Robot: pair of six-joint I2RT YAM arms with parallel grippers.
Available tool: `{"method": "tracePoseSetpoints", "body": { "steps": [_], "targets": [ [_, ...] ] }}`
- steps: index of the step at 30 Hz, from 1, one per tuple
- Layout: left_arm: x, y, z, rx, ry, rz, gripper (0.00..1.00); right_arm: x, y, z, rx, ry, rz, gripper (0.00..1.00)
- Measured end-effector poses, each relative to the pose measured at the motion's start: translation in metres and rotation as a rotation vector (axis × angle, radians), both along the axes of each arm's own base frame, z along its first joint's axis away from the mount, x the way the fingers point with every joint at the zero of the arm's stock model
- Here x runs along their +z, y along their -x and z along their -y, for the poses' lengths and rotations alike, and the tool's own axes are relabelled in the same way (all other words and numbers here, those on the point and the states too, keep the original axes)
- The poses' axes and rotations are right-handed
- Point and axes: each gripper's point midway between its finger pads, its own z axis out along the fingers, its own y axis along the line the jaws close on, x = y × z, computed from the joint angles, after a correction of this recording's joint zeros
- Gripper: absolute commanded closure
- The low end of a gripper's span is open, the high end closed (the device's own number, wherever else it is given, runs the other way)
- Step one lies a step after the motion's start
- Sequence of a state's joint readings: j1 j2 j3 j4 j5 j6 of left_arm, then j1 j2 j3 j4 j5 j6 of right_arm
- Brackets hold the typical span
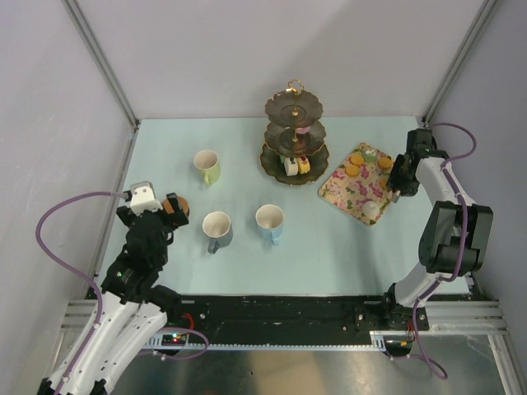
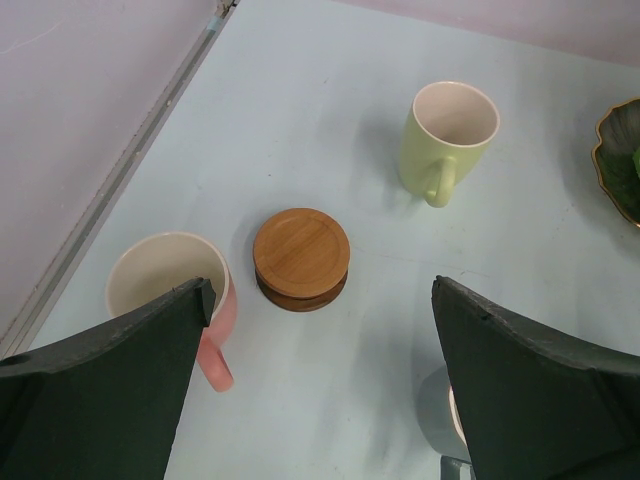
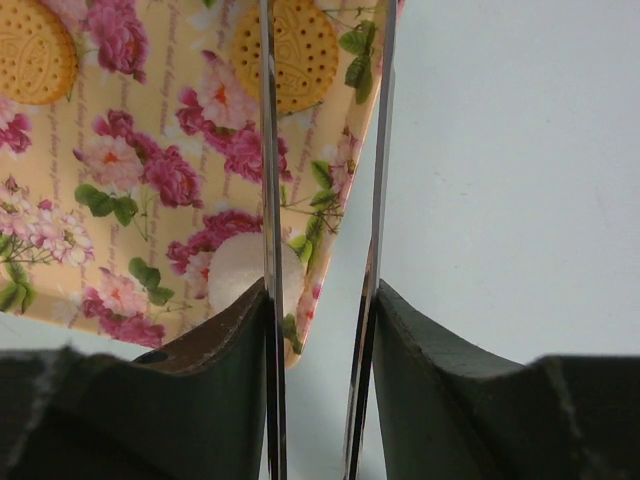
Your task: Serve the afternoon tea
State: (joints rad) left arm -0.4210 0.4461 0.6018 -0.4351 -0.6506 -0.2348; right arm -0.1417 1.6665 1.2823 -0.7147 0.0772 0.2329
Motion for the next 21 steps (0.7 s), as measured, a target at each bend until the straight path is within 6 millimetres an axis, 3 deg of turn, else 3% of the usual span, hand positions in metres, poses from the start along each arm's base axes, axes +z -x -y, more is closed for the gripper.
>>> {"method": "tracePoseSetpoints", "body": {
  "steps": [8,13,18,21],
  "targets": [
    [0.0,0.0,0.0,0.0,0.001,0.002,0.02,0.003,0.003,0.004,-0.005,0.038,-0.005,0.65],
    [0.001,0.0,0.0,0.0,0.001,0.003,0.02,0.027,0.008,-0.003,0.011,0.086,0.04,0.65],
    [0.001,0.001,0.0,0.0,0.003,0.006,0.02,0.06,0.01,-0.024,0.068,0.117,0.132,0.64],
    [0.002,0.001,0.0,0.0,0.004,0.008,0.02,0.078,0.013,-0.048,0.143,0.131,0.181,0.64]
  ]
}}
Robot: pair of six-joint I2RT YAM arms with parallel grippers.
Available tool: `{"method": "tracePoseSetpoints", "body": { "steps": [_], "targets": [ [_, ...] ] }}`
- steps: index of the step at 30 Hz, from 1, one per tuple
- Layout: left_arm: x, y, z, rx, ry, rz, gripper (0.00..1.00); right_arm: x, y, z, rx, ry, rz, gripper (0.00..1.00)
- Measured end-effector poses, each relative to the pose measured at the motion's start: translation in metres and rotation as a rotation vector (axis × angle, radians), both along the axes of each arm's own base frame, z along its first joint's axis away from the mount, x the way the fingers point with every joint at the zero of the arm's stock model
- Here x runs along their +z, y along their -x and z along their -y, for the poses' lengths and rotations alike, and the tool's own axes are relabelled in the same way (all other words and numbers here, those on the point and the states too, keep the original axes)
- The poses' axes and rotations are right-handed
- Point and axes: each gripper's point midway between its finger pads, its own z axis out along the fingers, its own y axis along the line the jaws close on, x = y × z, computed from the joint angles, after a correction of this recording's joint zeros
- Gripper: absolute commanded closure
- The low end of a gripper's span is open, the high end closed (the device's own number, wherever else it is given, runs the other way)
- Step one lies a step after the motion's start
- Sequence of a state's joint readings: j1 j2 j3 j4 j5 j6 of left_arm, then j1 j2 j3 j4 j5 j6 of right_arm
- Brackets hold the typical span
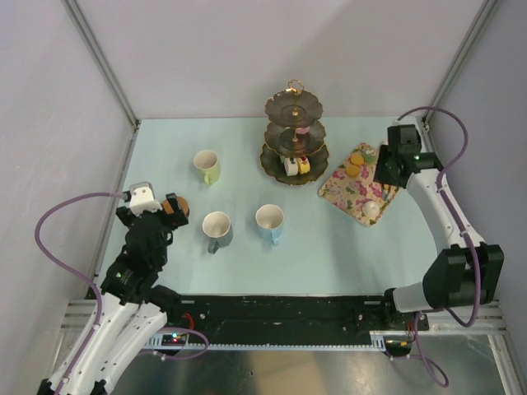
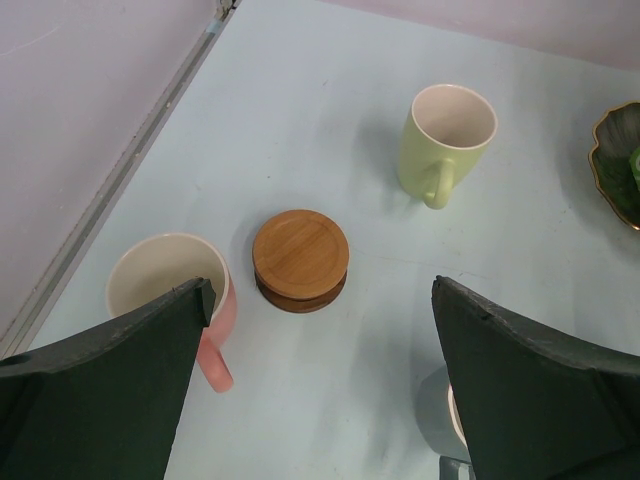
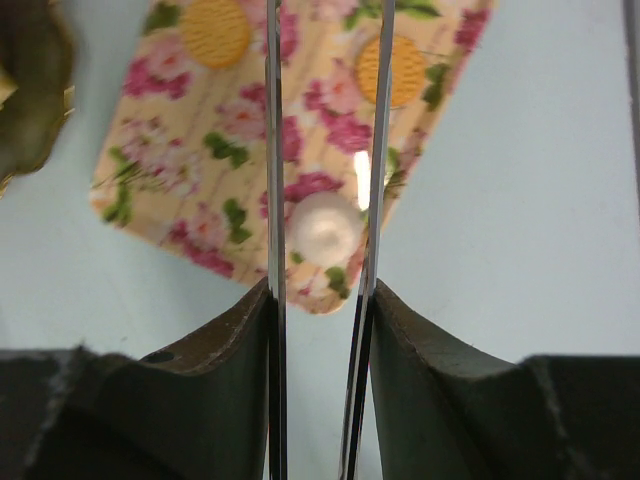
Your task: Serve the afternoon tea
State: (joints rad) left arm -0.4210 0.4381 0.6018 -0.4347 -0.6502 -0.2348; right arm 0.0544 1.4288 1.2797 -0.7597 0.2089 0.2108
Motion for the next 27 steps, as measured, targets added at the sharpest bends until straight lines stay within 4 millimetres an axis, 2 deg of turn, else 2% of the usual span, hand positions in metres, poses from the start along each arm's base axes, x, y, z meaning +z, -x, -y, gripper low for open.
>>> {"method": "tracePoseSetpoints", "body": {
  "steps": [7,10,13,17,20,27],
  "targets": [
    [0.0,0.0,0.0,-0.001,0.0,0.0,0.02,0.028,0.01,-0.073,0.236,0.014,0.054,0.64],
    [0.0,0.0,0.0,-0.001,0.0,0.0,0.02,0.043,0.011,-0.097,0.309,0.01,0.081,0.64],
    [0.0,0.0,0.0,-0.002,0.0,-0.001,0.02,0.065,0.005,-0.12,0.372,0.003,0.13,0.64],
    [0.0,0.0,0.0,-0.002,0.0,-0.001,0.02,0.079,-0.006,-0.142,0.422,-0.003,0.159,0.64],
    [0.0,0.0,0.0,-0.003,0.001,0.0,0.02,0.075,-0.013,-0.155,0.45,0.001,0.147,0.64],
    [0.001,0.001,0.0,-0.002,0.003,0.006,0.02,0.048,-0.021,-0.171,0.488,0.01,0.072,0.64]
  ]
}}
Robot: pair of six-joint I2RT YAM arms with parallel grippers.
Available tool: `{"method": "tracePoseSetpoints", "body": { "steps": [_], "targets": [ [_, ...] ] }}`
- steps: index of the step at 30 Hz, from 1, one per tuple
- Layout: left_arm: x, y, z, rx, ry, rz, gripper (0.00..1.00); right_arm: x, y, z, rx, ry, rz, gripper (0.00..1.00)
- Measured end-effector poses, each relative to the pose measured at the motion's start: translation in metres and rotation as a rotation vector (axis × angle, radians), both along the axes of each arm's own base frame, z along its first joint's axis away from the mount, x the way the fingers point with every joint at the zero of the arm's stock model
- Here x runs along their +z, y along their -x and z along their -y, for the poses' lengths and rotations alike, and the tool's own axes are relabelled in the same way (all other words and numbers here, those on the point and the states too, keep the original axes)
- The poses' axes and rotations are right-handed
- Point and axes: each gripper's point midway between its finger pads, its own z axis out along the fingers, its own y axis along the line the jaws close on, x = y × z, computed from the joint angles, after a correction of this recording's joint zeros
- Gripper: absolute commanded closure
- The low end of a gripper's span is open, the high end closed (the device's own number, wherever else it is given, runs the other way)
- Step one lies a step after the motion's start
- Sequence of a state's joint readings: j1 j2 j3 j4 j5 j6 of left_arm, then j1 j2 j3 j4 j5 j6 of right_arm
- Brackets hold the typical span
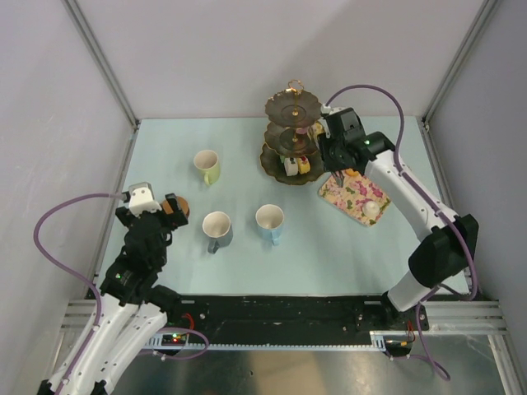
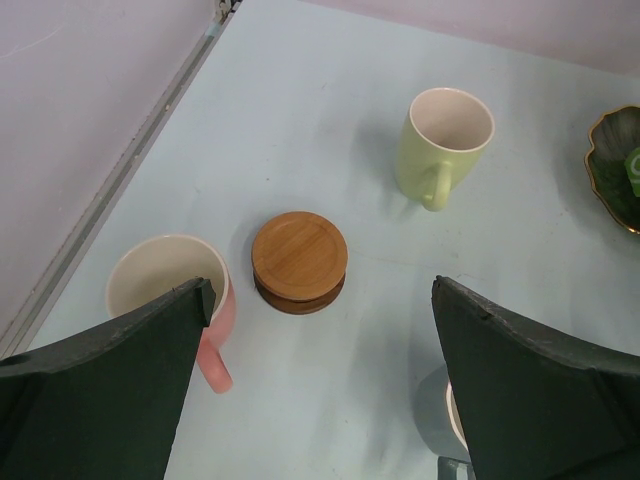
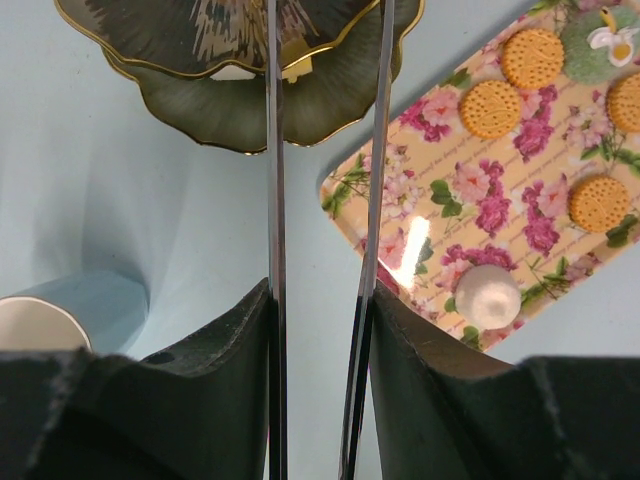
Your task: Serve the afternoon tea
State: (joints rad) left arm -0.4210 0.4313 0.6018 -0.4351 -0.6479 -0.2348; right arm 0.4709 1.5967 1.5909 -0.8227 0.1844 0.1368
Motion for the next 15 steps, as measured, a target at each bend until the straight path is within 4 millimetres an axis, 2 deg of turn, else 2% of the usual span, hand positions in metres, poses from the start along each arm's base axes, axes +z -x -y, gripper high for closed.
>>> {"method": "tracePoseSetpoints", "body": {
  "steps": [8,15],
  "targets": [
    [0.0,0.0,0.0,0.0,0.001,0.002,0.02,-0.01,-0.01,-0.016,0.039,0.011,-0.033,0.63],
    [0.0,0.0,0.0,0.0,0.001,0.002,0.02,-0.019,-0.014,-0.022,0.054,0.032,-0.065,0.62]
  ]
}}
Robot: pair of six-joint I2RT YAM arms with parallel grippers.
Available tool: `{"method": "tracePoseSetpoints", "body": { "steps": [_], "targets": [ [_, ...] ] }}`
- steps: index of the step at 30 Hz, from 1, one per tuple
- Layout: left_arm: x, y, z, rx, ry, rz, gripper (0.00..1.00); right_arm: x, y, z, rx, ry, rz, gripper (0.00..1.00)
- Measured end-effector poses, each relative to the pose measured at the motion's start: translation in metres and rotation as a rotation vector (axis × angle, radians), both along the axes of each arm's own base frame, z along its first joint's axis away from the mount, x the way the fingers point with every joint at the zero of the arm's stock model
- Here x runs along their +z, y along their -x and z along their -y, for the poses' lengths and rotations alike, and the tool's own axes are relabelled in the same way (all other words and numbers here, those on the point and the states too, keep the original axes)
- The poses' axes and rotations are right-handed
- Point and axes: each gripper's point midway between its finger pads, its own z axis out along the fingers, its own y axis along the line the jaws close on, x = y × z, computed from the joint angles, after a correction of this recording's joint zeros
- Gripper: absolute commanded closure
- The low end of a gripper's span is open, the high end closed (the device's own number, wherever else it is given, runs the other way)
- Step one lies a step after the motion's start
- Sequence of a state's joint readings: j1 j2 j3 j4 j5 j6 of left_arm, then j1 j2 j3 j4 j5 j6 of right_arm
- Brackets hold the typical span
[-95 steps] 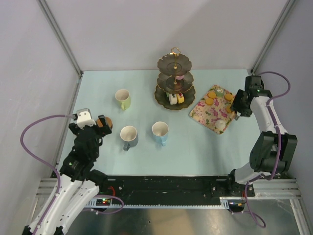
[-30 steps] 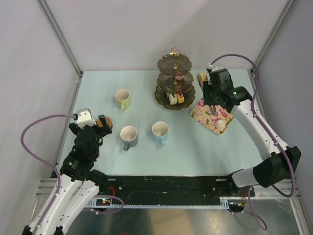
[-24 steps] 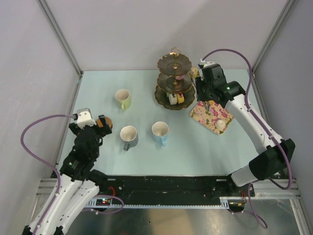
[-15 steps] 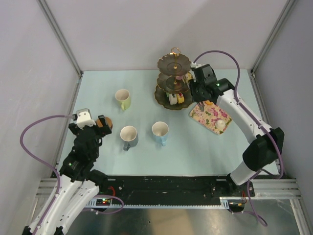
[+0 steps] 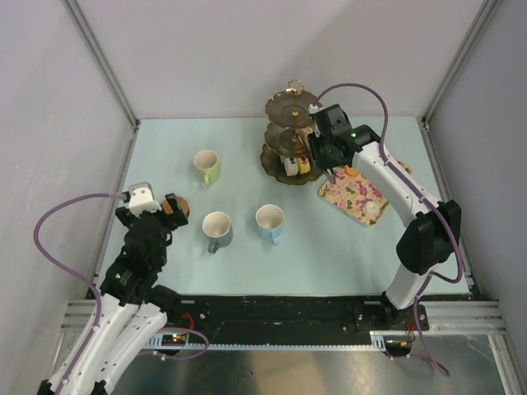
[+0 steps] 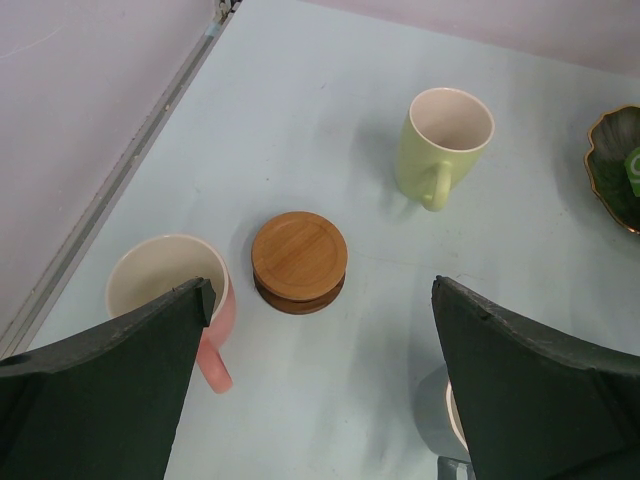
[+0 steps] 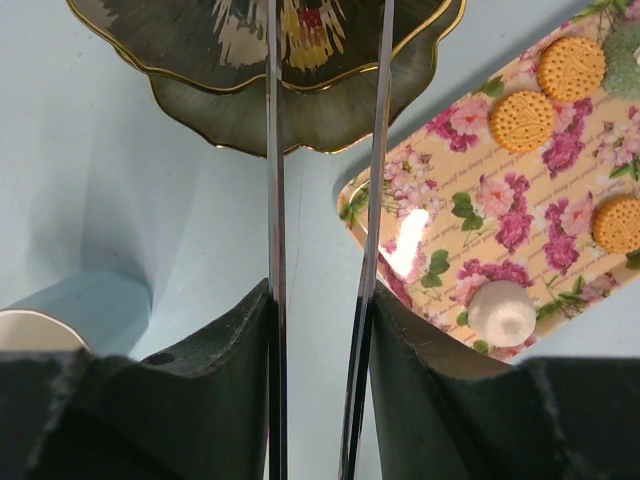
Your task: Serve the afternoon tea
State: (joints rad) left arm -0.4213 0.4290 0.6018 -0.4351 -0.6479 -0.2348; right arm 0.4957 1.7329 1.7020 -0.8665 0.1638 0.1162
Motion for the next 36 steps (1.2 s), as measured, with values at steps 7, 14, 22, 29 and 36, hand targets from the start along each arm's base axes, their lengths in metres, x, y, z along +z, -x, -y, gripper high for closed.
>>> {"method": "tracePoseSetpoints", "body": {
  "steps": [7,14,22,29,36],
  "targets": [
    [0.0,0.0,0.0,0.0,0.0,0.0,0.02,-0.005,0.005,0.004,0.001,0.026,-0.03,0.54],
    [0.0,0.0,0.0,0.0,0.0,0.0,0.02,-0.004,0.007,0.006,-0.003,0.034,-0.035,0.42],
    [0.0,0.0,0.0,0.0,0.0,0.0,0.02,0.006,0.009,0.015,-0.02,0.046,-0.015,0.42],
    [-0.001,-0.001,0.0,0.0,-0.002,-0.005,0.02,0.044,0.021,0.06,-0.109,0.016,0.066,0.43],
    [-0.003,-0.002,0.001,0.0,-0.006,-0.014,0.02,0.046,0.035,0.139,-0.326,0.0,0.07,0.45]
  ]
}}
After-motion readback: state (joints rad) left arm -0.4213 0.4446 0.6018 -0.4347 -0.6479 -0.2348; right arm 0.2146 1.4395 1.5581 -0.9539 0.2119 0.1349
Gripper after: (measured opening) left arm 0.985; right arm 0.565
